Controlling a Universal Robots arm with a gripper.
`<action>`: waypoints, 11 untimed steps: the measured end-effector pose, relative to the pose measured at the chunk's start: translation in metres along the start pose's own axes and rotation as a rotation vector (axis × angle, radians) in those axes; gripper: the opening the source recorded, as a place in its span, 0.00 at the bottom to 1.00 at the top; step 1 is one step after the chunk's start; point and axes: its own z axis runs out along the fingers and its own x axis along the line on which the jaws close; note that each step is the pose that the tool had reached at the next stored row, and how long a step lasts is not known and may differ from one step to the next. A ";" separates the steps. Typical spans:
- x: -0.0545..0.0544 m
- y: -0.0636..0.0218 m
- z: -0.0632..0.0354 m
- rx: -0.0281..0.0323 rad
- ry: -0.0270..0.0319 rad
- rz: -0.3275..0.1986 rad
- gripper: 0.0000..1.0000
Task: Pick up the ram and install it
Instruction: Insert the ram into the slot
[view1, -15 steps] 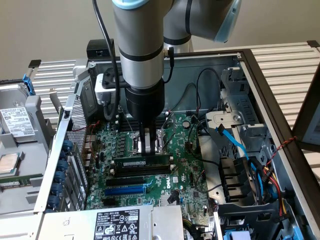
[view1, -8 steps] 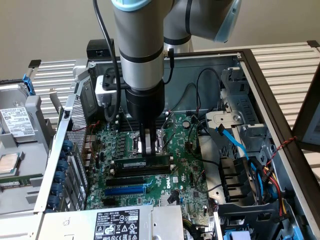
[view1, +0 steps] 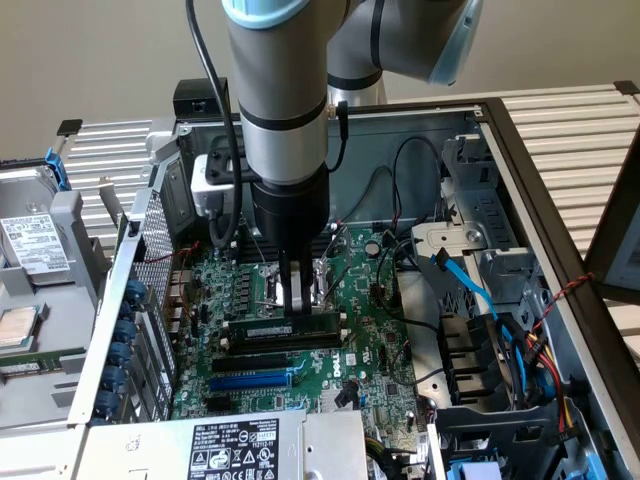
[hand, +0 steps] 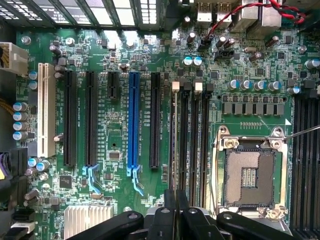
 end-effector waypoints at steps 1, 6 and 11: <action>0.000 0.0000 0.0002 0.0000 -0.0003 0.000 0.13; 0.000 0.0000 0.0008 -0.0001 -0.0026 0.000 0.13; 0.000 -0.0001 0.0009 -0.0001 -0.0037 0.000 0.13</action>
